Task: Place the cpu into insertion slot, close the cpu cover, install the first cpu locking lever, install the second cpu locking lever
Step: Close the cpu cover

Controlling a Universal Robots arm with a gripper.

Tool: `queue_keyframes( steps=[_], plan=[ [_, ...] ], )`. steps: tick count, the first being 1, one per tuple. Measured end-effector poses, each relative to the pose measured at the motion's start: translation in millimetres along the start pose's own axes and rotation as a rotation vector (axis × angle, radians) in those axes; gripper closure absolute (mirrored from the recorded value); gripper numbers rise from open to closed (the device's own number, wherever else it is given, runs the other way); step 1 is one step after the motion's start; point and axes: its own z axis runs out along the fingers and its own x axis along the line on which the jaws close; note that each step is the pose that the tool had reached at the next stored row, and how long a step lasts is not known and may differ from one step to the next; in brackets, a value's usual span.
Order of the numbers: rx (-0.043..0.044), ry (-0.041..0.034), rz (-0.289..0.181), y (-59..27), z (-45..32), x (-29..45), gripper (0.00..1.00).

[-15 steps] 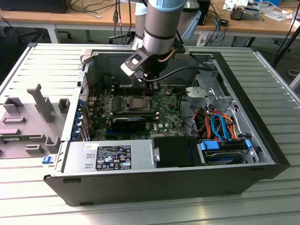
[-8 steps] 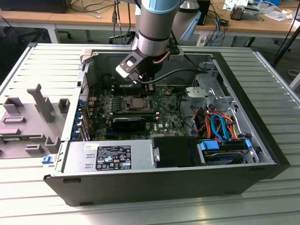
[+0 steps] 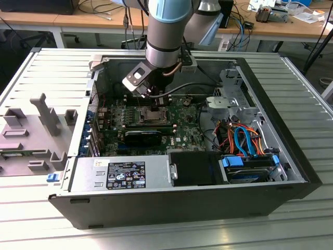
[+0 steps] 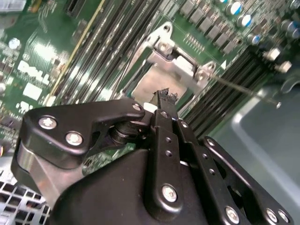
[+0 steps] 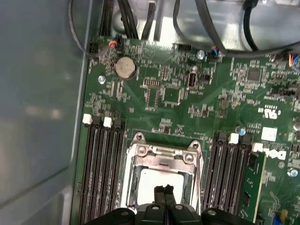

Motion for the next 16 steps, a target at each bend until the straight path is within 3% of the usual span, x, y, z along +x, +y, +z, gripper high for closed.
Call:
queue_keyframes(
  steps=[8, 16],
  plan=[
    [-0.0001, 0.0001, 0.0, -11.5, 7.8, 0.9, 0.89],
    [-0.0001, 0.0002, 0.0, -12.8, 14.1, 0.4, 0.89]
  ],
)
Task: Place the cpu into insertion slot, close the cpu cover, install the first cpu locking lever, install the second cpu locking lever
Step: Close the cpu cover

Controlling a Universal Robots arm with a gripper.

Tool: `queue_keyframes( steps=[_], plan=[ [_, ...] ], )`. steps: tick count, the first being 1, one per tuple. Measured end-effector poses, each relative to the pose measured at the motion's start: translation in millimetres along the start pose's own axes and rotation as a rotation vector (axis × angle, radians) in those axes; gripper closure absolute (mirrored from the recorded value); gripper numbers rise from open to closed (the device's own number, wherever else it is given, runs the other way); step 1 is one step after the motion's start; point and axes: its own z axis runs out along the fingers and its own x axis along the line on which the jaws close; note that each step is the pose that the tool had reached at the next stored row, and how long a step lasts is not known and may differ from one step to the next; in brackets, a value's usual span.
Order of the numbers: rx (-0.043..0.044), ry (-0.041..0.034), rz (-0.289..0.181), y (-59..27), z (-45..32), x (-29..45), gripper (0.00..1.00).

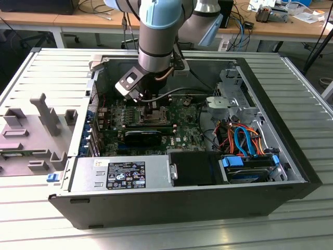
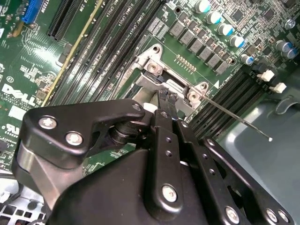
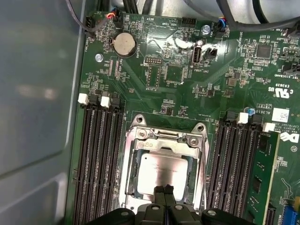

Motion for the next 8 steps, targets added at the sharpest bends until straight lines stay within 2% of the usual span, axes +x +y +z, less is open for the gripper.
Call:
queue_keyframes(
  steps=[8],
  plan=[
    [0.0002, -0.0003, 0.0, 0.2, 6.7, -1.0, 0.89]
  ],
)
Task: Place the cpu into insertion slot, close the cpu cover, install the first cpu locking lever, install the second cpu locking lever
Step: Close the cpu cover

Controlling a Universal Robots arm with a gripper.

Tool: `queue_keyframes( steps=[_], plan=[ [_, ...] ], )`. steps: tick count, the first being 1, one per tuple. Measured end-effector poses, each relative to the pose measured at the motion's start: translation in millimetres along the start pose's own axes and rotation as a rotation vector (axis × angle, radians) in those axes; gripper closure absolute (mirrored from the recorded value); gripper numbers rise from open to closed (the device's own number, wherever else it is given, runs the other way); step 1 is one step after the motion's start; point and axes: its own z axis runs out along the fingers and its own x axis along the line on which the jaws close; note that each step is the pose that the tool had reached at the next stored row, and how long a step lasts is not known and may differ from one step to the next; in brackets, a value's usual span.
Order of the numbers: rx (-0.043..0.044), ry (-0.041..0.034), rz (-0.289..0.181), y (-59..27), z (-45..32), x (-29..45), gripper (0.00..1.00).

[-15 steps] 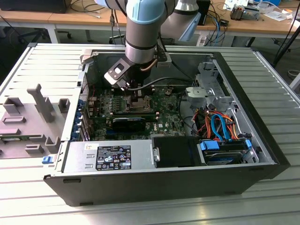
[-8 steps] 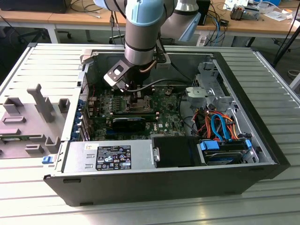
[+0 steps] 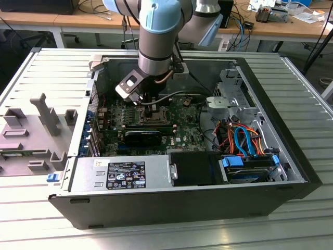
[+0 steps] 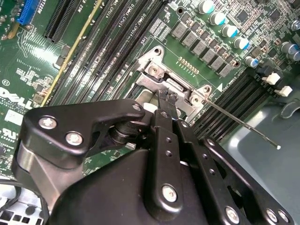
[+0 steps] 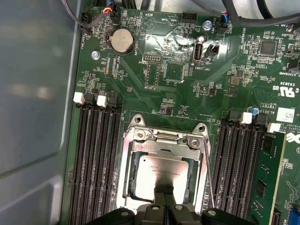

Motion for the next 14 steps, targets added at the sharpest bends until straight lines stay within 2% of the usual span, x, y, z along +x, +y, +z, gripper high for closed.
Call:
queue_keyframes(
  steps=[5, 8, 11, 14],
  plan=[
    [-0.0001, 0.0003, 0.0, 0.1, 1.6, -0.4, 0.89],
    [-0.0015, 0.0012, 0.0, 1.0, -0.4, -0.3, 0.89],
    [-0.0002, 0.0004, 0.0, 0.7, -6.8, 0.1, 0.89],
    [-0.0001, 0.0003, 0.0, 0.2, -17.3, 0.9, 0.89]
  ],
)
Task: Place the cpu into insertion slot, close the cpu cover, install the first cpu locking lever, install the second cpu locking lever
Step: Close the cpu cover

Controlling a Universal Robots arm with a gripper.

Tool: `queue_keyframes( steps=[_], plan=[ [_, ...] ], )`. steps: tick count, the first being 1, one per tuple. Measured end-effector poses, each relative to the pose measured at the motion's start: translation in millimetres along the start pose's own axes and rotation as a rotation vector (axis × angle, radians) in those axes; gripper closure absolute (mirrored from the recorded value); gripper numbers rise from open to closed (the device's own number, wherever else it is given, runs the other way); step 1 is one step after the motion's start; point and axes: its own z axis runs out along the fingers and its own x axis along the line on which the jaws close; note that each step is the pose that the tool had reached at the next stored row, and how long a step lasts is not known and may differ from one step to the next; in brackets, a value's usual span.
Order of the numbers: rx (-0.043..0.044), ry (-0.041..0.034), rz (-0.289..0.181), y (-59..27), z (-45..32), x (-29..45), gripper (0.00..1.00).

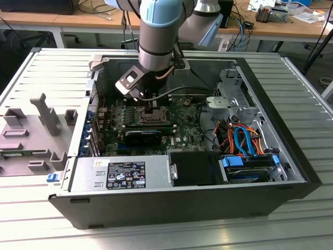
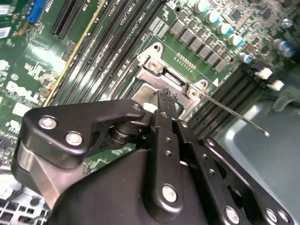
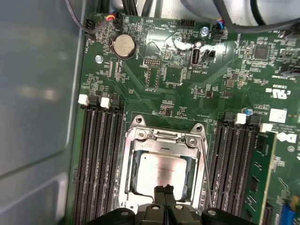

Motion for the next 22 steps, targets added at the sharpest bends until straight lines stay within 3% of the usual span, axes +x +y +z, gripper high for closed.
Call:
queue_keyframes(
  steps=[5, 10, 15, 19, 22],
  plan=[
    [0.0047, 0.0019, 0.0, 3.1, -7.5, 0.1, 0.89],
    [0.0194, 0.0044, 0.001, 12.8, -13.6, -0.9, 0.89],
    [0.0293, 0.0066, 0.002, 17.1, -22.0, -0.9, 0.89],
    [0.0321, 0.0118, 0.002, 17.4, -30.9, -0.2, 0.89],
    [0.0326, 0.0155, 0.002, 16.7, -43.6, 0.8, 0.89]
  ],
)
